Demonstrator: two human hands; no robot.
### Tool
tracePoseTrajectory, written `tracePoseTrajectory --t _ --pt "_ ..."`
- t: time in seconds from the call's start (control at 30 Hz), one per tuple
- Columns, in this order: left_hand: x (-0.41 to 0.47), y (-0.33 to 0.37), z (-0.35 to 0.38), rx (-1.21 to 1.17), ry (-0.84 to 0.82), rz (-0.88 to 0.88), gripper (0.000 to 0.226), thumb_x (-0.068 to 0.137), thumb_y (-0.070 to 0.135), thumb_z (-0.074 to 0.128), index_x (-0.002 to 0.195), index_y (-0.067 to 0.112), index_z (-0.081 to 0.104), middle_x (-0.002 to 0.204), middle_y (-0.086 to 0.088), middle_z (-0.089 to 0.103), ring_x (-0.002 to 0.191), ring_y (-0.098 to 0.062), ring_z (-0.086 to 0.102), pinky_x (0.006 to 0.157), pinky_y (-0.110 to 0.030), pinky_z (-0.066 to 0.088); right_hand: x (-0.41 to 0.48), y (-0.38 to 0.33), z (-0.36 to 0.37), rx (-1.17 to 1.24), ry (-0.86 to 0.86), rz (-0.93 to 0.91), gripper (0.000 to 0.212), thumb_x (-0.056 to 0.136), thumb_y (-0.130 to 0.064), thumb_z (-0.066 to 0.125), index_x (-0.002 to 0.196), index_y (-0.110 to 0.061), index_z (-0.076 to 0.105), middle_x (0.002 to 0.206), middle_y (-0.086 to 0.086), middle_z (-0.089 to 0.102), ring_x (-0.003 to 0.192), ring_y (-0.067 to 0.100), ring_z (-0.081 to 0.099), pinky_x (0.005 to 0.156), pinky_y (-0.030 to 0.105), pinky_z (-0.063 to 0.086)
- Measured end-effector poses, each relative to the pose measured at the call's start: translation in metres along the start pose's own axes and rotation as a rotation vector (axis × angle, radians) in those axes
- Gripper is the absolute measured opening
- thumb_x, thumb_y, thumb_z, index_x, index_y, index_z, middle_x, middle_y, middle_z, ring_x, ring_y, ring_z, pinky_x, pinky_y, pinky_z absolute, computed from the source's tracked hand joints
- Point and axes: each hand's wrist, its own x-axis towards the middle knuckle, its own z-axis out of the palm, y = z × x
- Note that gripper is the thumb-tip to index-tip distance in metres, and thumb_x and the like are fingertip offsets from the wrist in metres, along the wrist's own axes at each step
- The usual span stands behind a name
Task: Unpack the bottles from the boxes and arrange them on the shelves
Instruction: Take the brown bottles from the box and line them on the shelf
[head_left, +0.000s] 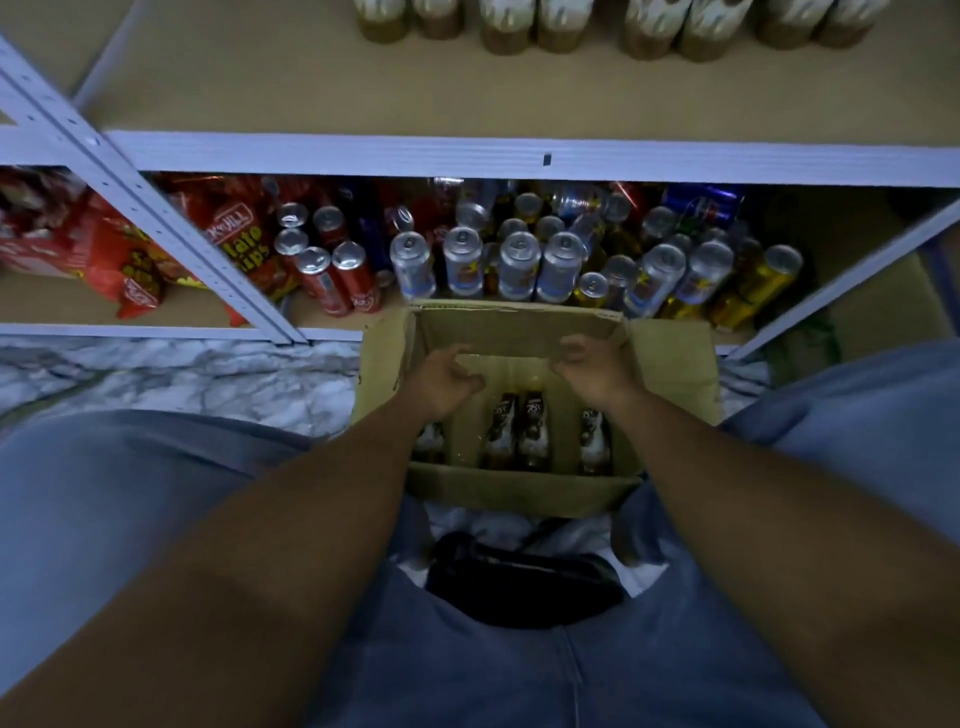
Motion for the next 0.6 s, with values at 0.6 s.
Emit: tracePoseTrajectory --t 0.6 --pt "0.111 -0.082 0.099 -0.363 -0.109 -0.281 0.050 0.093 0.002 0.069 0.138 0.014 0.052 0.114 -0.004 0.065 0.086 -0.007 0.063 0.060 -0.010 0.051 0.109 0.117 0.090 0.333 -0.169 0.353 0.060 0.097 -0.023 0.067 0.150 -0.032 0.040 0.146 0.000 0.052 0.126 0.021 0.052 0.103 0.038 0.047"
